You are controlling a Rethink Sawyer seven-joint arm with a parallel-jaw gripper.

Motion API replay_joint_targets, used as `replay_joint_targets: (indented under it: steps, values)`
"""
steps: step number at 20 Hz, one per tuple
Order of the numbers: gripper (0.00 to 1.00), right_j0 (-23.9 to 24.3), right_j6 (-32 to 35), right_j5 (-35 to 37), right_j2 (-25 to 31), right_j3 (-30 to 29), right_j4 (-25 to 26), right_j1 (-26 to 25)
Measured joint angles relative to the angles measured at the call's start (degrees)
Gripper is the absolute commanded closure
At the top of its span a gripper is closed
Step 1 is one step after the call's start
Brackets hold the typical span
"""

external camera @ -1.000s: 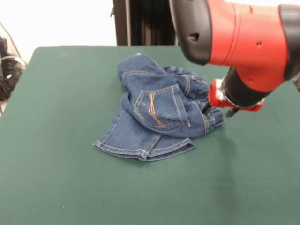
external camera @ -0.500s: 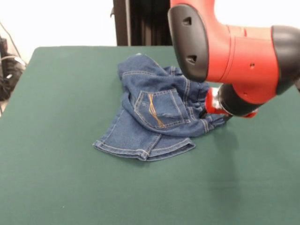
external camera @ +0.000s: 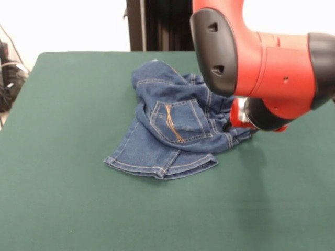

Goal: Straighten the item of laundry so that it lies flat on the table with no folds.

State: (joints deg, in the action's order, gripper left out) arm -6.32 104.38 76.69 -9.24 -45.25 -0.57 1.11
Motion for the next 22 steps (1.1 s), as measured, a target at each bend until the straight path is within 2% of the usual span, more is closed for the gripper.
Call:
replay_joint_targets:
  steps: [5, 6, 22]
  values:
    - [0.0, -0.3, 0.0, 2.8, -0.8, 2.7, 0.2, -1.7]
    - [1.0, -0.5, 0.0, 3.6, -1.0, 3.3, 0.3, -1.9]
    - [1.0, -1.4, 0.0, 4.4, -1.3, 3.7, 1.5, -1.9]
